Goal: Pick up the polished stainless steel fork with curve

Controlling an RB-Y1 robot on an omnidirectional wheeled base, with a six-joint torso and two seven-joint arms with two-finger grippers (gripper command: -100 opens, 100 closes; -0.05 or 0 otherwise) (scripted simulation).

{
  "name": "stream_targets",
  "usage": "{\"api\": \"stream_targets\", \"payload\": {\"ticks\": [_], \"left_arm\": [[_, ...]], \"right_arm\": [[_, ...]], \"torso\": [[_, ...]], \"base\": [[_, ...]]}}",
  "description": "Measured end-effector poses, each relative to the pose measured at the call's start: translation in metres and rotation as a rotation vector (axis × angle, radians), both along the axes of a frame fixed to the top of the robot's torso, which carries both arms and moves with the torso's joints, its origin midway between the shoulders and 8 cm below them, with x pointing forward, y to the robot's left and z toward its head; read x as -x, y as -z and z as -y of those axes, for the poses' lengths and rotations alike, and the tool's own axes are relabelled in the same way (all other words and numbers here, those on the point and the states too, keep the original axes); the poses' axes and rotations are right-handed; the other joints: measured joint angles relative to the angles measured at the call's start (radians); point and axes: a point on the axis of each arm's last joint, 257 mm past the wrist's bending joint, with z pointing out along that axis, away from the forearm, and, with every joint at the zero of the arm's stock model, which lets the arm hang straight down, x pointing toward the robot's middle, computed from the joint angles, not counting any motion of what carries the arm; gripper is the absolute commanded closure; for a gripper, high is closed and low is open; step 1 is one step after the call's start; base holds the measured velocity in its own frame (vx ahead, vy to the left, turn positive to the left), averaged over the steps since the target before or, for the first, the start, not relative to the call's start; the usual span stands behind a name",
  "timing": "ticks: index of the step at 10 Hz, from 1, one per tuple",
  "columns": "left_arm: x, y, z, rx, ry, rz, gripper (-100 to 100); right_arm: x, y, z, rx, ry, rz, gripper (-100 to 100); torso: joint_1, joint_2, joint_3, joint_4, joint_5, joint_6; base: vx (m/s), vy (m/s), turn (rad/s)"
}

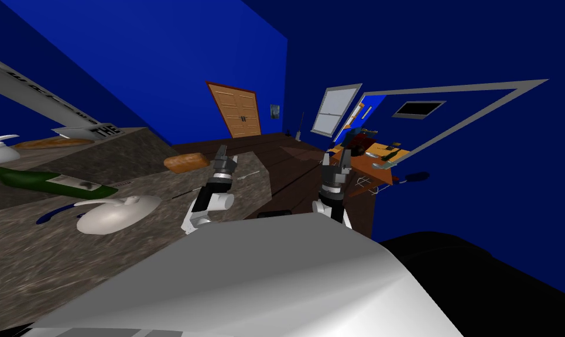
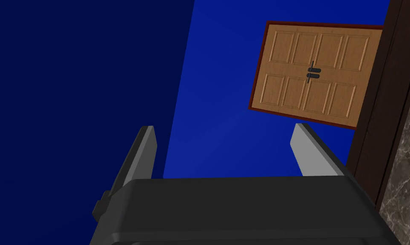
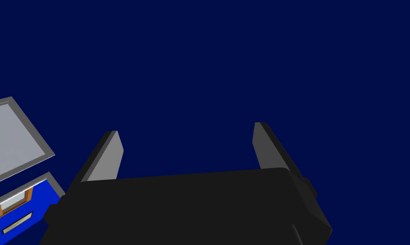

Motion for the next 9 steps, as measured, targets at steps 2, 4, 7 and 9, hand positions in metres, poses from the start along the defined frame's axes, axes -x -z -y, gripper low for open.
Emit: {"api": "stream_targets", "payload": {"ticks": [2, 4, 7, 9], "left_arm": [[-0.013, 0.007, 0.001, 0.008, 0.008, -0.041, -100], [-0.021, 0.012, 0.002, 0.014, 0.014, -0.070, -100], [-0.032, 0.020, 0.005, 0.024, 0.024, -0.124, -100], [-0.040, 0.029, 0.007, 0.027, 0.027, -0.166, -100]], "right_arm": [[0.000, 0.000, 0.000, 0.000, 0.000, 0.000, 0], [0.000, 0.000, 0.000, 0.000, 0.000, 0.000, 0], [0.000, 0.000, 0.000, 0.000, 0.000, 0.000, 0], [0.000, 0.000, 0.000, 0.000, 0.000, 0.000, 0]], "torso": [[-0.002, -0.001, -0.001, 0.000, 0.000, 0.000], [-0.001, 0.000, 0.000, 0.000, 0.000, 0.000], [-0.001, -0.001, 0.000, 0.000, 0.000, 0.000], [0.000, -0.001, 0.000, 0.000, 0.000, 0.000]], "base": [[0.001, -0.045, 0.008], [0.001, -0.060, 0.022], [0.001, -0.047, 0.016], [0.003, -0.029, 0.014]]}}
